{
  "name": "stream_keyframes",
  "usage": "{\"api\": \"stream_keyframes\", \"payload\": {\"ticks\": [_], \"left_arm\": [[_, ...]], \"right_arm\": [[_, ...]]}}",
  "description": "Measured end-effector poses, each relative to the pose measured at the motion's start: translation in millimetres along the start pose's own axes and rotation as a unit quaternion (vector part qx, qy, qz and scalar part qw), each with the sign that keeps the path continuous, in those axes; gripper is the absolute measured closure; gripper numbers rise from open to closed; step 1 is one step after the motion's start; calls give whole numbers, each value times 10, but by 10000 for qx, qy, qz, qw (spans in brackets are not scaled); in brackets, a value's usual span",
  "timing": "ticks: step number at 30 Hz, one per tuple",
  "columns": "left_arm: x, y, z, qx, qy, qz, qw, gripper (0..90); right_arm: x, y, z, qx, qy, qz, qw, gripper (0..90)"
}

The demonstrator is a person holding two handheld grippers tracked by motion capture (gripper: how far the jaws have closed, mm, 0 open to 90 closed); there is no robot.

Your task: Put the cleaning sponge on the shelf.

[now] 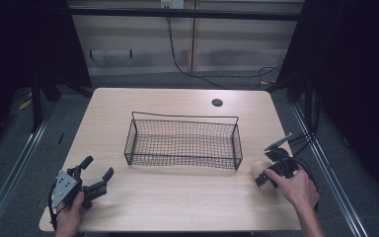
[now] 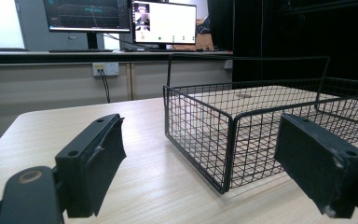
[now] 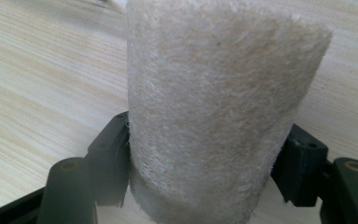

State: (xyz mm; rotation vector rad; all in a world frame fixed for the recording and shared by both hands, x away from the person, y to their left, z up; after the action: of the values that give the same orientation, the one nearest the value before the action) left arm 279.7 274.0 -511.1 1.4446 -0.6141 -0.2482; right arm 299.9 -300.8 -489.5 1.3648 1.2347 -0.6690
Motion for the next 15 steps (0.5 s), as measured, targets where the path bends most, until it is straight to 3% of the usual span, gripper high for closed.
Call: {"api": "stream_keyframes", "payload": {"ticks": [15], "left_arm": [[0, 0, 0, 1, 1, 1, 10000, 155]], "right_arm": [[-64, -7, -4, 104, 191, 37, 9998, 313]]}}
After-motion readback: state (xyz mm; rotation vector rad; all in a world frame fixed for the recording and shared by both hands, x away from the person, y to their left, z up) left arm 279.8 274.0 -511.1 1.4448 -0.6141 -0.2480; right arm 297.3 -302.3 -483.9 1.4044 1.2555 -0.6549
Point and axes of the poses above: each handheld gripper's, and its own axes: x roughly forward along the jaws, y roughly out of its top, z roughly to its right, the point moved 3 cm from there along x, roughly forward along the jaws, and after that the axes turned 15 degrees about z, right-handed, at the moved point
